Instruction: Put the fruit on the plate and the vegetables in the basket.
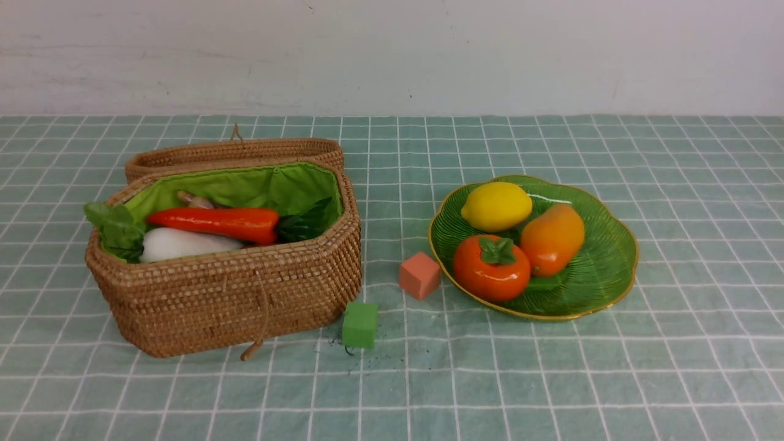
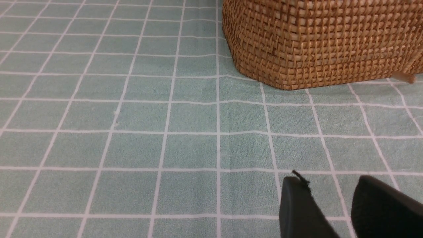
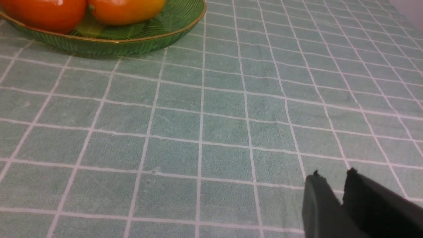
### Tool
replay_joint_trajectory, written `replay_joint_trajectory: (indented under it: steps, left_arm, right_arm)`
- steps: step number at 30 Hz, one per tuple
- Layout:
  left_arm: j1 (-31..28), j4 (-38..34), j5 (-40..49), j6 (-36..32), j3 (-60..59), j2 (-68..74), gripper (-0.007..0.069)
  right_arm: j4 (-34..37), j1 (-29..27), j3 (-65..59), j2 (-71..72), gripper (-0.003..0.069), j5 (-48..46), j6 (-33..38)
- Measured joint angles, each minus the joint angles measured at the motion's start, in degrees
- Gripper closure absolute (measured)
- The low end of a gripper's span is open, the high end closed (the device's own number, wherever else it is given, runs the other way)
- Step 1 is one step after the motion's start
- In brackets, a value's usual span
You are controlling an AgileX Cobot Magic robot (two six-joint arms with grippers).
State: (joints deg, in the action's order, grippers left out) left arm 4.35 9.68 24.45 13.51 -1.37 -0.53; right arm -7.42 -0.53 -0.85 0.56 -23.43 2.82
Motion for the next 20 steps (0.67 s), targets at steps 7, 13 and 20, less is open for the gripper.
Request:
replay_joint_trajectory:
  steps: [7, 13, 20]
  left_arm:
    - [0.0, 0.0, 0.0, 0.0, 0.0, 0.0, 0.0386]
    - [0.0, 0.0, 0.0, 0.0, 0.0, 0.0, 0.0386]
    - [0.0, 0.0, 0.0, 0.0, 0.0, 0.0, 0.0386]
  right_arm:
    - [0.0, 0.0, 0.0, 0.0, 0.0523, 0.0, 0.0]
    - [0.0, 0.0, 0.0, 0.0, 0.0515, 0.0, 0.0]
    - [0.0, 0.0, 0.0, 0.0, 0.0511, 0.0, 0.0]
